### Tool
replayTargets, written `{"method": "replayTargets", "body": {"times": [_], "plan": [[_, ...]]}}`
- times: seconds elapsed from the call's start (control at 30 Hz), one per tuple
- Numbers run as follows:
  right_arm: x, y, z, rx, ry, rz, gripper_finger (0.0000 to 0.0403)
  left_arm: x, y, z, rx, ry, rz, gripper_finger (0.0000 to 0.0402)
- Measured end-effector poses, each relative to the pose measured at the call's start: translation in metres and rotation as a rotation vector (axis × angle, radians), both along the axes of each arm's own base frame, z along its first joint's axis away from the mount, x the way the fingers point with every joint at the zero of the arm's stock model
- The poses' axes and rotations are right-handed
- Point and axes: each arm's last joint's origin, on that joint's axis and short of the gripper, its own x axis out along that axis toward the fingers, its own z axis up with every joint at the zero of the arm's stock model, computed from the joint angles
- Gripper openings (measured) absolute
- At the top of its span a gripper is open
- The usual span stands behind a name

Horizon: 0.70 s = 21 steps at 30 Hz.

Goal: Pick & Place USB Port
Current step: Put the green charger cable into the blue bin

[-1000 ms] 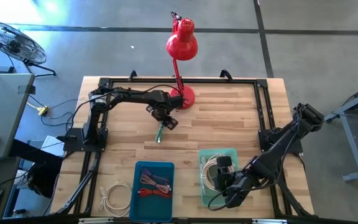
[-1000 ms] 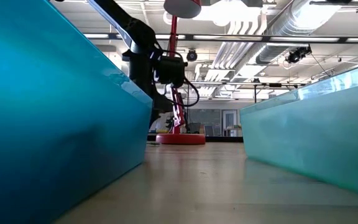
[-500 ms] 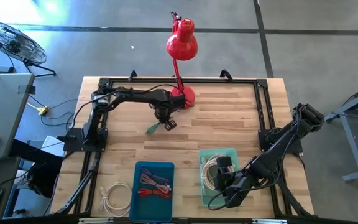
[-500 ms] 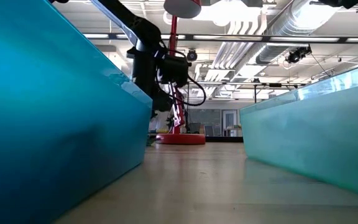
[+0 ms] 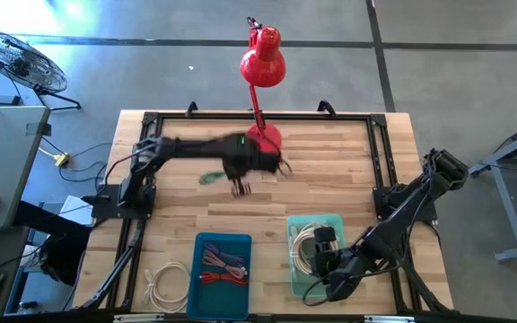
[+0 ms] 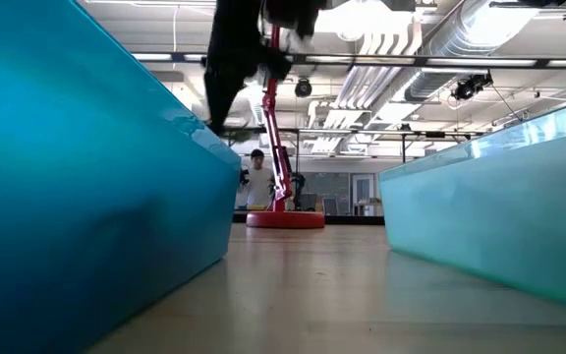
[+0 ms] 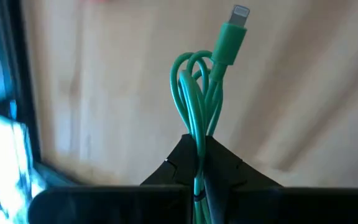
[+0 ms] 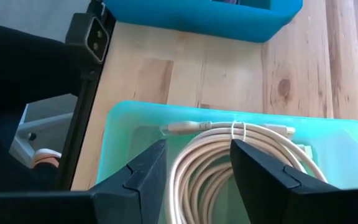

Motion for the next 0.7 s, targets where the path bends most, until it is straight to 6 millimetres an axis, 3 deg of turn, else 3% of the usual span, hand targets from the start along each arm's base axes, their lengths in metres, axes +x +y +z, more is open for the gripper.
{"method": "replayTargets", "body": {"times": [0.2, 0.47, 0.7], "plan": [[-0.010, 0.010, 0.001, -0.041, -0.041, 0.005, 0.0169, -0.012, -0.093, 0.036, -0.065, -0.139, -0.220, 0.0006], [-0.020, 0.019, 0.002, -0.053, -0.087, -0.023, 0.0169, -0.054, -0.204, 0.044, -0.169, -0.161, -0.391, 0.0006], [-0.018, 0.018, 0.003, -0.049, -0.116, -0.054, 0.0169, -0.088, -0.269, 0.036, -0.195, -0.185, -0.399, 0.0008]]}}
